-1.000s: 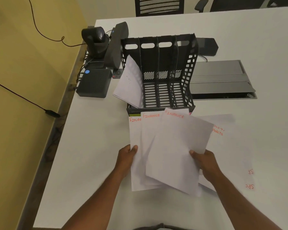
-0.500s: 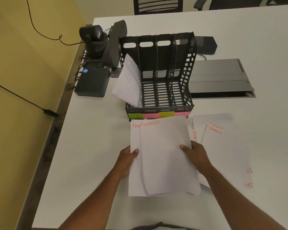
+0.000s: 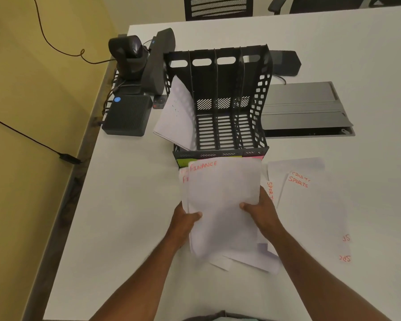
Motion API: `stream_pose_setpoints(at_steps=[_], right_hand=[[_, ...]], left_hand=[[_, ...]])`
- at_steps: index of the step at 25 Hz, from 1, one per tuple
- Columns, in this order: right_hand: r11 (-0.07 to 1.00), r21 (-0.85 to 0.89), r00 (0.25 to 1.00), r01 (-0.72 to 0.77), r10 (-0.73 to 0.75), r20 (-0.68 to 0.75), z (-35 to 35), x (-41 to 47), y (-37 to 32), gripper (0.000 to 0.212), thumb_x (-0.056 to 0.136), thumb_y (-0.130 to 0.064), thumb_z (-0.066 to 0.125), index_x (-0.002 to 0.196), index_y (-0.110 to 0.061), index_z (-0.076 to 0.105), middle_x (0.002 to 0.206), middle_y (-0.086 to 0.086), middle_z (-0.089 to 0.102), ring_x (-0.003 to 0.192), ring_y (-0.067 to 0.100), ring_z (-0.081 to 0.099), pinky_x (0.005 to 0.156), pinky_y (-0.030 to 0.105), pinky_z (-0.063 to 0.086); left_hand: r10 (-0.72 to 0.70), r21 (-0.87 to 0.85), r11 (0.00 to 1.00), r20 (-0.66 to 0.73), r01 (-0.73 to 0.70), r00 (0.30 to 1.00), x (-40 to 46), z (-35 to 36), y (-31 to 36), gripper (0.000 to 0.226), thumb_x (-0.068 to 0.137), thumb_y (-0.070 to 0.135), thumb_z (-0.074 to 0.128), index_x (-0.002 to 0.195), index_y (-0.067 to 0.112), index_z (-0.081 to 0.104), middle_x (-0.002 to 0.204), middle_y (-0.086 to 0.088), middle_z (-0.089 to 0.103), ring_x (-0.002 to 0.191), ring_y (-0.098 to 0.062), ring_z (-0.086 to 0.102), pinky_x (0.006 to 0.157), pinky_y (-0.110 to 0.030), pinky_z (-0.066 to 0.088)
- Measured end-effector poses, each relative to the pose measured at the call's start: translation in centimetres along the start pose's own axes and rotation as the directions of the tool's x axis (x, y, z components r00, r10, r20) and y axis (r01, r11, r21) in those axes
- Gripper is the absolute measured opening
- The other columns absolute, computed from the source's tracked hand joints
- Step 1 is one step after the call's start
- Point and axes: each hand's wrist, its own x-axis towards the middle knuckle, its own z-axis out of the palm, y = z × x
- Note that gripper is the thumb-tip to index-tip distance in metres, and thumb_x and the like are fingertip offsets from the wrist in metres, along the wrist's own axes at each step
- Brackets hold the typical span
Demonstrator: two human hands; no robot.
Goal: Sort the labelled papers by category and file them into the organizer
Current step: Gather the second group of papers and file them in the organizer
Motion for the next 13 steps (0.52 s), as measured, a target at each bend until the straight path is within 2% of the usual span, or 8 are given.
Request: stream_pose_setpoints(at_steps=[1, 3, 5, 6, 8, 11, 13], right_hand=[[0.999, 0.043, 1.000, 0.015, -0.015, -0.005, 0.0, -0.2, -1.0, 0.054, 0.085, -0.011, 0.072, 0.135, -0.017, 0.053, 0.123, 0.003, 0.065, 0.110, 0.027, 0.063, 0.092, 0.045, 0.054], [0.981, 0.185, 0.998, 0.065, -0.060, -0.032, -0.3, -1.0, -3.2, 0.040, 0.083, -0.005, 0.073, 0.122, -0.012, 0.065, 0.108, 0.006, 0.072, 0.099, 0.026, 0.068, 0.081, 0.035, 0.057], [0.947, 0.235, 0.976, 0.218, -0.218, -0.026, -0.7, -1.9, -5.1, 0.034, 0.078, -0.007, 0.072, 0.112, -0.011, 0.069, 0.096, 0.006, 0.072, 0.088, 0.020, 0.067, 0.073, 0.026, 0.055], [0.933, 0.241, 0.961, 0.269, -0.275, -0.006, -0.7, -2.3, -5.7, 0.033, 0.076, -0.009, 0.071, 0.109, -0.010, 0.069, 0.092, 0.006, 0.070, 0.083, 0.015, 0.065, 0.069, 0.022, 0.053], [0.947, 0.209, 0.969, 0.244, -0.247, -0.013, 0.0, -2.4, -5.7, 0.033, 0.077, -0.005, 0.072, 0.110, -0.009, 0.066, 0.091, 0.005, 0.069, 0.078, 0.009, 0.063, 0.064, 0.016, 0.050], [0.993, -0.033, 0.992, 0.115, -0.117, -0.045, 1.4, -1.4, -3.7, 0.034, 0.084, -0.003, 0.069, 0.117, -0.009, 0.063, 0.104, 0.009, 0.070, 0.092, 0.022, 0.065, 0.065, 0.017, 0.046], [0.978, -0.146, 0.988, 0.150, -0.153, -0.013, 1.5, -0.8, -2.4, 0.038, 0.081, -0.005, 0.067, 0.118, -0.011, 0.060, 0.105, 0.005, 0.066, 0.102, 0.027, 0.063, 0.071, 0.015, 0.047]], left_hand=[[0.050, 0.000, 0.999, -0.048, -0.050, 0.998, -0.2, 0.2, 0.8, 0.041, 0.069, 0.000, 0.070, 0.104, 0.022, 0.068, 0.099, -0.004, 0.077, 0.098, -0.032, 0.071, 0.084, -0.043, 0.059], [0.180, 0.005, 0.984, -0.120, -0.180, 0.976, -0.7, 0.7, 2.6, 0.041, 0.069, -0.003, 0.070, 0.100, 0.024, 0.067, 0.095, 0.002, 0.075, 0.090, -0.020, 0.072, 0.074, -0.029, 0.059], [0.265, 0.030, 0.964, -0.164, -0.264, 0.950, -0.7, 1.0, 3.7, 0.044, 0.075, -0.004, 0.074, 0.109, 0.021, 0.062, 0.099, 0.005, 0.071, 0.090, -0.009, 0.069, 0.073, -0.020, 0.057], [0.292, 0.044, 0.957, -0.172, -0.288, 0.941, -0.7, 1.1, 3.9, 0.046, 0.078, -0.005, 0.073, 0.115, 0.020, 0.060, 0.102, 0.005, 0.070, 0.093, -0.007, 0.067, 0.075, -0.019, 0.057], [0.317, 0.083, 0.948, -0.144, -0.308, 0.937, -0.5, 1.1, 3.6, 0.049, 0.082, -0.001, 0.073, 0.123, 0.020, 0.057, 0.111, -0.001, 0.069, 0.102, -0.013, 0.066, 0.084, -0.028, 0.058], [0.266, 0.146, 0.957, -0.115, -0.249, 0.957, -0.1, 1.3, 1.9, 0.045, 0.087, 0.014, 0.074, 0.128, 0.021, 0.057, 0.120, -0.005, 0.068, 0.112, -0.023, 0.064, 0.094, -0.039, 0.056], [0.273, 0.135, 0.958, -0.173, -0.252, 0.946, 0.4, 1.4, 1.4, 0.037, 0.091, 0.016, 0.069, 0.126, 0.015, 0.061, 0.120, -0.005, 0.070, 0.112, -0.023, 0.066, 0.097, -0.041, 0.054]])
